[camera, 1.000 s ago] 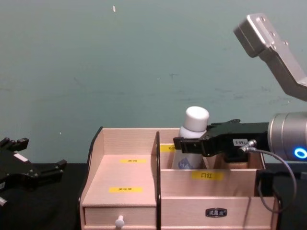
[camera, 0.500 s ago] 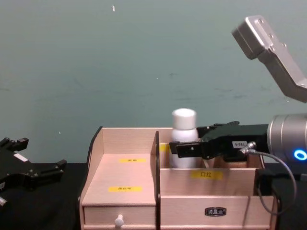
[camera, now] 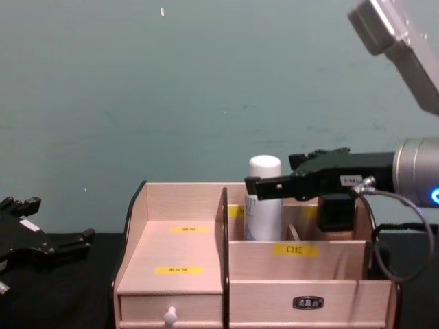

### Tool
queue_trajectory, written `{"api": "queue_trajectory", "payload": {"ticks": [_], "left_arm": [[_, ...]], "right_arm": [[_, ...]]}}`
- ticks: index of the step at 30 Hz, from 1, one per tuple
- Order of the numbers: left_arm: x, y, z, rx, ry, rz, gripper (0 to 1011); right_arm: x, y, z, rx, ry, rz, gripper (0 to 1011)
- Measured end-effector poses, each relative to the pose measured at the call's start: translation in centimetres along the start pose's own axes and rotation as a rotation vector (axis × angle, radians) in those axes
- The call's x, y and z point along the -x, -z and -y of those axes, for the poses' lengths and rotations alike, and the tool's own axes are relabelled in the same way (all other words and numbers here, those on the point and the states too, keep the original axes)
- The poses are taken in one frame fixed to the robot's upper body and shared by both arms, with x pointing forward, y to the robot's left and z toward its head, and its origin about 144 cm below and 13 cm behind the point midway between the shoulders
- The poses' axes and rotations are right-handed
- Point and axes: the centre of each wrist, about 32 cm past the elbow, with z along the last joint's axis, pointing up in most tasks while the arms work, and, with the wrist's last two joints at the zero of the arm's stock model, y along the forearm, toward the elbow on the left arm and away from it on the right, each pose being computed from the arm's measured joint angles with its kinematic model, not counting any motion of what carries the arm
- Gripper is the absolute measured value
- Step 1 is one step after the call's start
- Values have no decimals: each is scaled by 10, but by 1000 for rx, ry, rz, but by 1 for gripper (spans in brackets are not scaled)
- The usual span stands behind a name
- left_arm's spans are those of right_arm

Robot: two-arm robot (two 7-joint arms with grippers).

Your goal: Pick up the facial cleanser and watermelon frost from the table and place them into the tiered storage box.

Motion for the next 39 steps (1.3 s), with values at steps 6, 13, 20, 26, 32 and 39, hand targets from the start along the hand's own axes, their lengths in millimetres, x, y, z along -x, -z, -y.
{"api": "queue_trajectory", "payload": {"ticks": [6,13,20,26,32,39], "left_arm": [[0,0,0,0,0,0,1001],[0,0,0,0,0,0,1001],[0,0,0,0,0,0,1001],[0,0,0,0,0,0,1001],[0,0,0,0,0,0,1001],[0,0,0,0,0,0,1001]], "right_arm": [[2,-15,15,5,-6,35,1003],[9,-28,50,7,-14,63,1003],[24,-28,92,26,-35,43,1002],[41,-20,124,58,-49,31,1002],[57,-8,143,113,-60,21,1003],[69,11,147,199,-72,4,1003]]}}
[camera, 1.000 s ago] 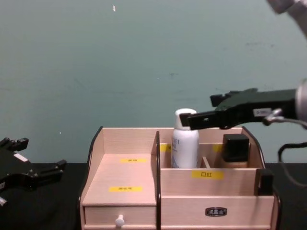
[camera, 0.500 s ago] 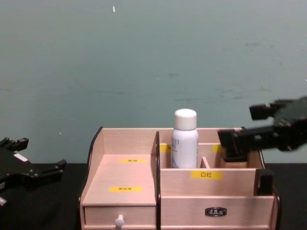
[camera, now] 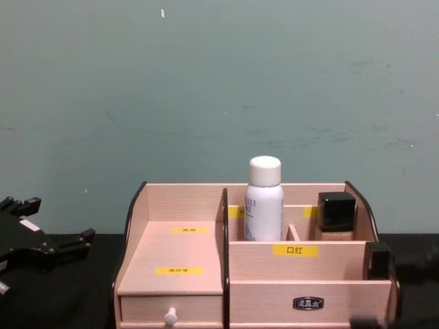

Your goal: Pick up the facial cleanser and watermelon frost from the table and place them into the tiered storage box.

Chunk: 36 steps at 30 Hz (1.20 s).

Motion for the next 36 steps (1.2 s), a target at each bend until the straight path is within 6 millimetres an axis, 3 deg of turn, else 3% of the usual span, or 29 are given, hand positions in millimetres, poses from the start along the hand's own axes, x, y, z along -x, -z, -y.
{"api": "queue_trajectory", "payload": {"ticks": [12,36], "left_arm": [[0,0,0,0,0,0,1001],[0,0,0,0,0,0,1001]], "right_arm": [[9,23,-23,113,-1,-34,1003],[6,27,-53,102,-26,-48,1002]]}}
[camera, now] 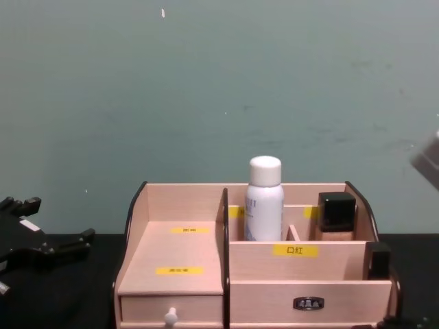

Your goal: Pick up the facial cleanser and watermelon frost from the table and place them into the tiered storage box.

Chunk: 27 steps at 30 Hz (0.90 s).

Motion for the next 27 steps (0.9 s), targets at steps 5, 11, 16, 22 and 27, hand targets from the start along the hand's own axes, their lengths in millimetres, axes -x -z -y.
{"api": "queue_trajectory", "payload": {"ticks": [5,11,16,22,27], "left_arm": [[0,0,0,0,0,0,1001],[0,0,0,0,0,0,1001],[0,0,0,0,0,0,1001],[0,0,0,0,0,0,1001],[0,0,0,0,0,0,1002]], "right_arm": [[0,0,-5,0,-3,3,1003],[-1,2,-11,4,-1,6,1003],[-2,3,-14,4,0,5,1002],[-4,5,-18,3,2,5,1003],[-6,5,-21,-1,3,4,1003]]}}
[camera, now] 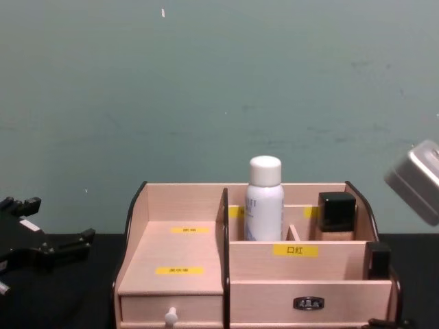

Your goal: Pick up the facial cleanser and watermelon frost from the table and place them into the tiered storage box.

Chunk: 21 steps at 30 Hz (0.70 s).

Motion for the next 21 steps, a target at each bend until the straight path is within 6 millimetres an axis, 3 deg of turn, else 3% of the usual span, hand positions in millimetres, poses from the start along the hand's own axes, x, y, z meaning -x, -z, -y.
{"api": "queue_trajectory", "payload": {"ticks": [21], "left_arm": [[0,0,0,0,0,0,1001]], "right_arm": [[-6,3,-12,-17,-17,-20,1002]]}}
